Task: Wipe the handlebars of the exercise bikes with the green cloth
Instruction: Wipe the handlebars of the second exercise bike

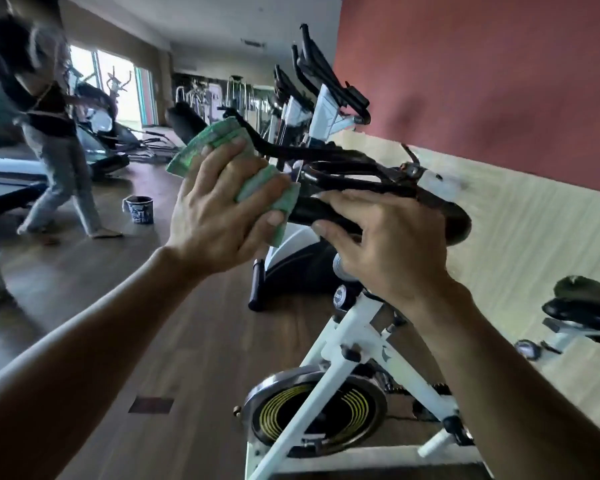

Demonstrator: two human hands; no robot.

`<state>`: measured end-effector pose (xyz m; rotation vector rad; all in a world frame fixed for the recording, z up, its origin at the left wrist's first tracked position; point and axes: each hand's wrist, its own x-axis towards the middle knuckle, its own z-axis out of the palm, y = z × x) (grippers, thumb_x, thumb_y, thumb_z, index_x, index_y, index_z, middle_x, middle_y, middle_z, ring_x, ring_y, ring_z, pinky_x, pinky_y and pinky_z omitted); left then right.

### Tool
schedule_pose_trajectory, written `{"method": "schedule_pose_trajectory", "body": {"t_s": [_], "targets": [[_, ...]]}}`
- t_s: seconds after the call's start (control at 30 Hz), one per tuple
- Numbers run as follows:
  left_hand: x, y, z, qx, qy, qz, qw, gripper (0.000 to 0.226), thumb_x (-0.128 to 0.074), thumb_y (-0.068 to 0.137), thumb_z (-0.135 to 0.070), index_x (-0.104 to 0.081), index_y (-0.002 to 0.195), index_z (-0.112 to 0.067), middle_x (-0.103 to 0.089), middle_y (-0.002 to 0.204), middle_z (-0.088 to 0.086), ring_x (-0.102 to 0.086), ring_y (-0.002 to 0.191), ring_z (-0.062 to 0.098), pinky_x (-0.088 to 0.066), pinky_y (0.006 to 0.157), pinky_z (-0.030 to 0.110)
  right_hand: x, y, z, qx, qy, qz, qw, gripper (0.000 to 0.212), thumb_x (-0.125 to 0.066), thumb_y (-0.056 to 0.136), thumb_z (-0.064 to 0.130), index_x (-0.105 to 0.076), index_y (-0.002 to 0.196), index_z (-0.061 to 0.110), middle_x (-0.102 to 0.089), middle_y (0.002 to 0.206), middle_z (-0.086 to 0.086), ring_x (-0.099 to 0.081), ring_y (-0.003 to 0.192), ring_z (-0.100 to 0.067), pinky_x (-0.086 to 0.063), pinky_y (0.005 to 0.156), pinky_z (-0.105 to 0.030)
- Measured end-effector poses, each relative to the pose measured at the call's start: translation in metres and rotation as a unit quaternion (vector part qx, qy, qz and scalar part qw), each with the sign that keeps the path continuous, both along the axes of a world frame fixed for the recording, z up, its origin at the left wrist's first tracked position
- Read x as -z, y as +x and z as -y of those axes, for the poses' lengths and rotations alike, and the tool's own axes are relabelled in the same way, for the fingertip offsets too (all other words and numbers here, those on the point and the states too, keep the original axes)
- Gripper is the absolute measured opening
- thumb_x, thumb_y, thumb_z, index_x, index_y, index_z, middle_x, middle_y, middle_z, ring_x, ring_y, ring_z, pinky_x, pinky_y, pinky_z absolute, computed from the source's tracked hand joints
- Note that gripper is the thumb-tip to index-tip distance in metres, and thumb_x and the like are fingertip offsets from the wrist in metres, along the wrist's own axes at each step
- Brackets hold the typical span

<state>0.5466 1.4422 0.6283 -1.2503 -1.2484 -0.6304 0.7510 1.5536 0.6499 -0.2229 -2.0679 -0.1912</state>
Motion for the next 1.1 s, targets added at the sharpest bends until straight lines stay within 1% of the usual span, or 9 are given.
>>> {"method": "schedule_pose_trajectory", "body": {"t_s": [0.13, 0.27, 0.4, 0.47, 0.57, 0.63, 0.8, 0.97, 1.1], "targets": [[-0.010, 0.040, 0.009, -0.034, -0.099, 0.090, 0.990, 0.040, -0.048, 0.098, -0.039, -0.066, 0.123, -0.014, -0.063, 0.117, 0.016, -0.053, 0.116, 0.040, -0.036, 0.107, 0.053, -0.023, 0.014, -0.004, -0.042, -0.076, 0.114, 0.990, 0.041, -0.066, 0.082, 0.043, -0.069, 0.121, 0.029, -0.075, 0.108, 0.008, -0.072, 0.098, -0.021, -0.059, 0.073, -0.041], [-0.028, 0.071, 0.005, -0.045, -0.174, 0.156, 0.971, 0.036, -0.050, 0.098, -0.036, -0.065, 0.122, -0.014, -0.063, 0.113, 0.014, -0.056, 0.106, 0.036, -0.037, 0.103, 0.048, -0.048, 0.026, -0.016, -0.077, -0.160, 0.241, 0.954, 0.048, -0.066, 0.083, 0.042, -0.060, 0.131, 0.038, -0.072, 0.116, 0.010, -0.069, 0.105, -0.020, -0.058, 0.079, -0.042], [-0.043, 0.079, 0.011, -0.071, -0.242, 0.195, 0.948, 0.037, -0.046, 0.101, -0.040, -0.064, 0.124, -0.019, -0.063, 0.116, 0.010, -0.057, 0.107, 0.032, -0.039, 0.102, 0.046, -0.065, 0.060, -0.035, -0.077, -0.191, 0.304, 0.930, 0.049, -0.070, 0.089, 0.045, -0.059, 0.135, 0.034, -0.070, 0.123, 0.010, -0.065, 0.111, -0.014, -0.055, 0.088, -0.037], [-0.048, 0.081, 0.013, -0.091, -0.268, 0.204, 0.937, 0.038, -0.043, 0.101, -0.043, -0.063, 0.125, -0.020, -0.063, 0.117, 0.008, -0.057, 0.108, 0.031, -0.039, 0.103, 0.045, -0.068, 0.075, -0.050, -0.065, -0.169, 0.314, 0.932, 0.050, -0.065, 0.089, 0.055, -0.064, 0.132, 0.030, -0.071, 0.120, 0.009, -0.065, 0.110, -0.014, -0.049, 0.091, -0.029], [-0.051, 0.100, 0.002, -0.115, -0.246, 0.262, 0.926, 0.037, -0.042, 0.101, -0.041, -0.066, 0.120, -0.020, -0.063, 0.114, 0.009, -0.056, 0.108, 0.032, -0.039, 0.103, 0.047, -0.060, 0.083, -0.075, -0.092, -0.177, 0.311, 0.929, 0.059, -0.059, 0.086, 0.062, -0.069, 0.126, 0.020, -0.073, 0.116, -0.001, -0.066, 0.112, -0.018, -0.042, 0.108, -0.043], [-0.049, 0.126, -0.012, -0.108, -0.231, 0.294, 0.921, 0.035, -0.045, 0.100, -0.038, -0.067, 0.117, -0.018, -0.063, 0.113, 0.009, -0.054, 0.108, 0.031, -0.039, 0.103, 0.047, -0.046, 0.083, -0.088, -0.120, -0.167, 0.304, 0.930, 0.062, -0.053, 0.089, 0.062, -0.067, 0.127, 0.014, -0.073, 0.116, -0.006, -0.065, 0.115, -0.022, -0.038, 0.111, -0.047], [-0.053, 0.141, -0.016, -0.097, -0.276, 0.291, 0.911, 0.039, -0.040, 0.102, -0.044, -0.065, 0.121, -0.021, -0.062, 0.117, 0.006, -0.054, 0.111, 0.028, -0.039, 0.104, 0.042, -0.031, 0.084, -0.099, -0.154, -0.166, 0.281, 0.933, 0.064, -0.043, 0.095, 0.060, -0.062, 0.131, 0.010, -0.066, 0.128, -0.008, -0.052, 0.132, -0.025, -0.023, 0.117, -0.039], [-0.053, 0.123, -0.007, -0.149, -0.279, 0.313, 0.896, 0.041, -0.036, 0.103, -0.045, -0.064, 0.121, -0.022, -0.060, 0.119, 0.008, -0.053, 0.116, 0.032, -0.040, 0.104, 0.046, -0.030, 0.088, -0.124, -0.184, -0.152, 0.270, 0.933, 0.060, -0.057, 0.091, 0.054, -0.062, 0.128, 0.007, -0.066, 0.127, -0.010, -0.049, 0.134, -0.026, -0.037, 0.114, -0.045], [-0.043, 0.158, -0.030, -0.121, -0.260, 0.318, 0.904, 0.044, -0.034, 0.103, -0.042, -0.065, 0.122, -0.017, -0.061, 0.119, 0.010, -0.050, 0.118, 0.033, -0.035, 0.107, 0.048, -0.028, 0.088, -0.126, -0.195, -0.168, 0.262, 0.930, 0.062, -0.061, 0.089, 0.050, -0.061, 0.130, 0.004, -0.063, 0.130, -0.012, -0.044, 0.137, -0.028, -0.039, 0.111, -0.050]]}}
